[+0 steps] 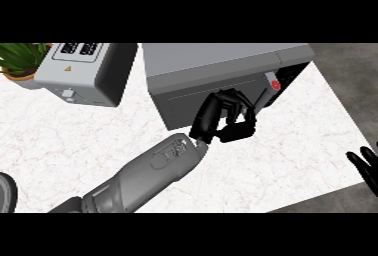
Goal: Pick up the milk, place it into the microwave and close the microwave
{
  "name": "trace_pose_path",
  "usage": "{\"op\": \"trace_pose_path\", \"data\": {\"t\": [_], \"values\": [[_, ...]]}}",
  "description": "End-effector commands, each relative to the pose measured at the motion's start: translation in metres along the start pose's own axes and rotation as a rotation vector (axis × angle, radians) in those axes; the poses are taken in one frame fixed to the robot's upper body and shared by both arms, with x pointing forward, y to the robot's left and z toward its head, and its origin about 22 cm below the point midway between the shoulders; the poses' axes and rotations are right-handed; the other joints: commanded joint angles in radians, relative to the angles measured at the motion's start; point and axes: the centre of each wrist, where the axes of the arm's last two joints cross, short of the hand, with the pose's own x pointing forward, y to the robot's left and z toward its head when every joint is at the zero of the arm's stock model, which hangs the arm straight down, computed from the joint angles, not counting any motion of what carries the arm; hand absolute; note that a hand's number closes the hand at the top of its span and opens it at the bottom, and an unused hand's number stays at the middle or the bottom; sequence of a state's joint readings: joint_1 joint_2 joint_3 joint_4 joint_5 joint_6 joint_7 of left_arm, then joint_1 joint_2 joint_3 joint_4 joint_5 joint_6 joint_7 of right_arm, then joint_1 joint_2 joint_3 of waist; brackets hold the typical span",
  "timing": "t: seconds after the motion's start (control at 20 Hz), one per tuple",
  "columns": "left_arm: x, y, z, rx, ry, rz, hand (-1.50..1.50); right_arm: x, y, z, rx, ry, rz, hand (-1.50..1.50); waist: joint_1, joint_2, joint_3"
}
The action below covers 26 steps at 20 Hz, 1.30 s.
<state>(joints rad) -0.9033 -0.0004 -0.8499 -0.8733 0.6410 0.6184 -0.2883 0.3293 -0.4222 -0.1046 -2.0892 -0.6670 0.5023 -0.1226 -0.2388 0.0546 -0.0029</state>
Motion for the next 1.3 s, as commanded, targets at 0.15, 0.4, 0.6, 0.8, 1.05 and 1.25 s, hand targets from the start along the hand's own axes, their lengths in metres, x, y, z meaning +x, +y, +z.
{"op": "trace_pose_path", "data": {"t": [0.15,0.4,0.6,0.8,1.05,1.25], "values": [[0.005,0.015,-0.022,0.06,-0.006,0.046,1.5,0.009,-0.003,-0.005,0.01,-0.021,-0.003,-1.5,-0.016,0.016,0.0],[-0.001,0.022,-0.022,0.117,0.054,0.104,1.5,0.014,-0.004,-0.007,0.029,-0.033,-0.009,-1.5,-0.018,0.021,0.001],[-0.007,0.022,-0.019,0.143,0.025,0.088,1.5,0.015,-0.003,-0.009,0.042,-0.037,-0.022,-1.5,-0.02,0.023,0.002],[0.0,0.023,-0.023,0.18,-0.021,0.112,1.5,0.021,-0.004,-0.011,0.077,-0.049,-0.026,-1.5,-0.02,0.02,0.001],[-0.001,0.022,-0.024,0.197,-0.036,0.105,1.5,0.024,0.0,-0.014,0.114,-0.038,-0.035,-1.5,-0.03,0.026,0.001],[-0.007,0.022,-0.019,0.2,-0.044,0.104,1.5,0.027,0.001,-0.018,0.152,-0.05,-0.041,-1.5,-0.03,0.033,0.001]]}}
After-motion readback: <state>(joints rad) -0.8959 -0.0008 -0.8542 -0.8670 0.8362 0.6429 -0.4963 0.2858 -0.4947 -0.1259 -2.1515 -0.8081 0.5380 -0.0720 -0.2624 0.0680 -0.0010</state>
